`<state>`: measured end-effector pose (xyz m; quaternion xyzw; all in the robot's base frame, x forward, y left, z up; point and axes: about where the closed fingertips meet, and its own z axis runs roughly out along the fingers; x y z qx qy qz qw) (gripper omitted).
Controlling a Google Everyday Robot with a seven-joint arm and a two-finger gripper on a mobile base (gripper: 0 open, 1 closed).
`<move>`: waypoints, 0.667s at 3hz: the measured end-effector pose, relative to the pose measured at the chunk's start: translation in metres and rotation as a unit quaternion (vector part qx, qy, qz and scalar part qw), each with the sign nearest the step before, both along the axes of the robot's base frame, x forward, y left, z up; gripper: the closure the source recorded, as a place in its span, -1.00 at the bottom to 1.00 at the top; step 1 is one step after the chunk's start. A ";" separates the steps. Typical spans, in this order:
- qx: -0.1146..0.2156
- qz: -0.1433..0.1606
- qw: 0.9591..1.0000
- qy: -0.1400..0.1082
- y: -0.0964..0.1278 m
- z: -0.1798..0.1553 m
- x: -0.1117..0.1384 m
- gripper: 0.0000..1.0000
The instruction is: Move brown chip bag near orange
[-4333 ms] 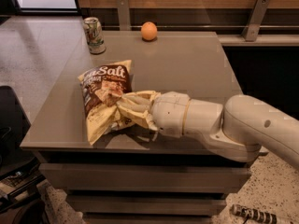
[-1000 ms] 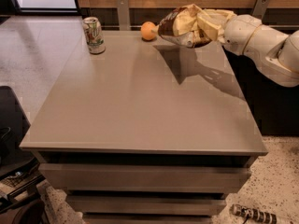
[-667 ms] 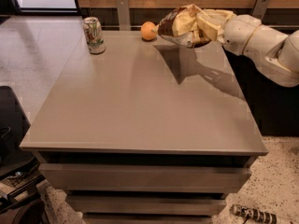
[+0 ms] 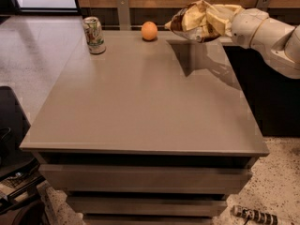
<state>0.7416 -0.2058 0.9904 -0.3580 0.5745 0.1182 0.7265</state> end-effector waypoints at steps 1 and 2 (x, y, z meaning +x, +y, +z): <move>-0.021 -0.007 1.000 -0.008 -0.014 0.007 0.023 1.00; -0.037 0.000 0.999 -0.015 -0.010 0.004 0.041 1.00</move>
Offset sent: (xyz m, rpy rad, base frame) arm 0.0630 -0.0118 -0.0007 -0.1142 -0.0450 0.0114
